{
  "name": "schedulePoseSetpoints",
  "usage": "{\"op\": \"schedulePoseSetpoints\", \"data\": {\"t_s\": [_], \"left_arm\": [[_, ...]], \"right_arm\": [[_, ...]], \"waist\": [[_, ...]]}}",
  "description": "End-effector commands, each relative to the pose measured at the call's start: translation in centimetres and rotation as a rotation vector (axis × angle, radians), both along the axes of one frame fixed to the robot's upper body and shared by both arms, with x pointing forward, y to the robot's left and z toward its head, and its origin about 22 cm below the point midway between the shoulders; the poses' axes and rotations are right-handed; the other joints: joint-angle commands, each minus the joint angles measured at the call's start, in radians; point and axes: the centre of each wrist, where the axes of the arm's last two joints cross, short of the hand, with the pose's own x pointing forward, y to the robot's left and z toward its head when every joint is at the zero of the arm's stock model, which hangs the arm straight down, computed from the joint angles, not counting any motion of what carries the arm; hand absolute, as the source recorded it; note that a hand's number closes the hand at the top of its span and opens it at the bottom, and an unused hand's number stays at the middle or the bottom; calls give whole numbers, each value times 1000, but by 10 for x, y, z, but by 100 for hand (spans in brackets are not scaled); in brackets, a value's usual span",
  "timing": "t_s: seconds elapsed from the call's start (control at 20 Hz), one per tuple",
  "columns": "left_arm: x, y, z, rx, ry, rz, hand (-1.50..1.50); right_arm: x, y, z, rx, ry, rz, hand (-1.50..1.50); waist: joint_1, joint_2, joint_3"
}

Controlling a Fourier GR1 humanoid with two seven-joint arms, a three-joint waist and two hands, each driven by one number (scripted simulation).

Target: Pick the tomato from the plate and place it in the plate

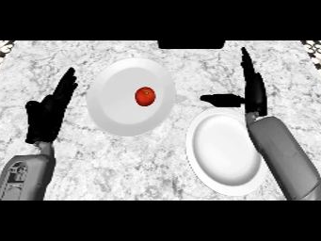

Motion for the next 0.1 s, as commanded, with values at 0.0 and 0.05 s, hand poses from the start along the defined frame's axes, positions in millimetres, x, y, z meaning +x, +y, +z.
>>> {"op": "schedulePoseSetpoints", "data": {"t_s": [0.0, 0.05], "left_arm": [[-3, 11, 12, -11, 6, 0, 0], [-9, 12, 2, -11, 7, -12, 0]], "right_arm": [[-3, -19, -13, -1, 25, -17, -150], [-13, -55, -9, 9, 0, -3, -150]], "waist": [[4, 1, 0], [0, 0, 0]]}}
